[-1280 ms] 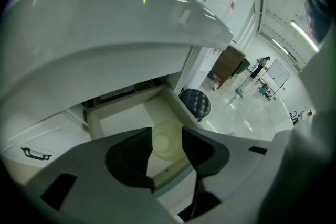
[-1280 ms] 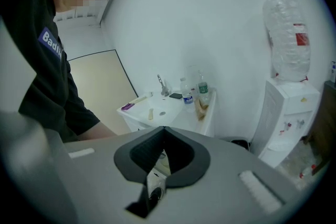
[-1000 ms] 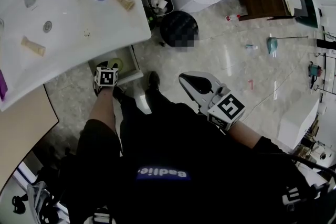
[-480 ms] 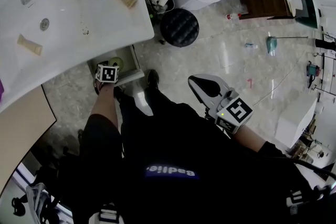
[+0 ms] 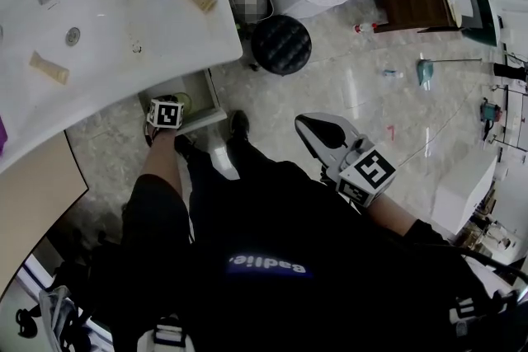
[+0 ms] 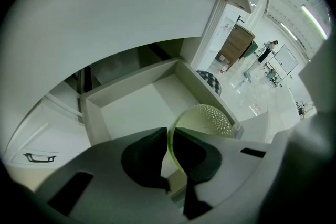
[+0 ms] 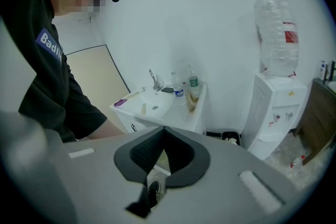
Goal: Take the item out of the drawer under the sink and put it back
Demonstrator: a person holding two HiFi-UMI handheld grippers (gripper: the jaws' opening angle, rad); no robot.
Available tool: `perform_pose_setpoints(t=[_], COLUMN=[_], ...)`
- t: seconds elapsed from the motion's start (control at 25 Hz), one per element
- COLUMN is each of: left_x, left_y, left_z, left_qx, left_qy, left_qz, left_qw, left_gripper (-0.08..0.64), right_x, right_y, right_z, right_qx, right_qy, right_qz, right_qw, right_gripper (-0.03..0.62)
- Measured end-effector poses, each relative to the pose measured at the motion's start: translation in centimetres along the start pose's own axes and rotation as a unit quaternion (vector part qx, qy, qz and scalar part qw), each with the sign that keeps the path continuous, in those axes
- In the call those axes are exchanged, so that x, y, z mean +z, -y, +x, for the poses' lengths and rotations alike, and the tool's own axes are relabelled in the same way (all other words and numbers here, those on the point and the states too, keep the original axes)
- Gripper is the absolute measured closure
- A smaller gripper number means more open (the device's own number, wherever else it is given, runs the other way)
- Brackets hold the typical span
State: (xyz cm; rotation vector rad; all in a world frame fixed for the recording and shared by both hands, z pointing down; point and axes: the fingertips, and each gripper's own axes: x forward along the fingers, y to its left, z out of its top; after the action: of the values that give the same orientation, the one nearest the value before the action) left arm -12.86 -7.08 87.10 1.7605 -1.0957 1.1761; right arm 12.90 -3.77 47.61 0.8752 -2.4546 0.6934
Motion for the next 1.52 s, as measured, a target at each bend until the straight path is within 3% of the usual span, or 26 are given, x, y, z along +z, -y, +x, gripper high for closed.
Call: perform_pose_setpoints(t=[0.32,0.68,0.8,0.96,1.28,1.52], left_x=[-0.8,1.8,1.7,1.0,3.9,7.1], left_y=[-0.2,1.8,2.5,2.8,3.6,5.7], left_z=[-3.3,-10.7,-13.7,-17.6,-26.4,-32.9], left_qx=[-0.002,-0.020,-0.020,-0.019,-0.024,-0.039], left_qy=[0.008,0.097,0.121,0.150,0.234,0.299], left_qz=[-0.024,-0.013,0.007,0.001,0.020,0.020], left_qw=[0.9997,0.9950,0.9924,0.9885,0.9718,0.9531], left_gripper=[0.532,0.534,0.534,0.534,0.534,0.534], right_x=[1.6,3.4,4.5,5.9,8.4,9.8], right_y=[-1.3,-3.7,-4.8,-6.3,-9.6,-11.1], right_z=[0.1,1.4,1.7,2.2,3.5,3.7], right_qx=[0.010,0.040,0.047,0.058,0.088,0.099], right_qy=[0.022,0.053,0.066,0.080,0.092,0.101], right_qz=[0.002,0.001,-0.004,-0.007,-0.052,-0.075], right_qw=[1.000,0.998,0.997,0.995,0.990,0.987], right_gripper=[0.591,0.591,0.591,0.591,0.591,0.591])
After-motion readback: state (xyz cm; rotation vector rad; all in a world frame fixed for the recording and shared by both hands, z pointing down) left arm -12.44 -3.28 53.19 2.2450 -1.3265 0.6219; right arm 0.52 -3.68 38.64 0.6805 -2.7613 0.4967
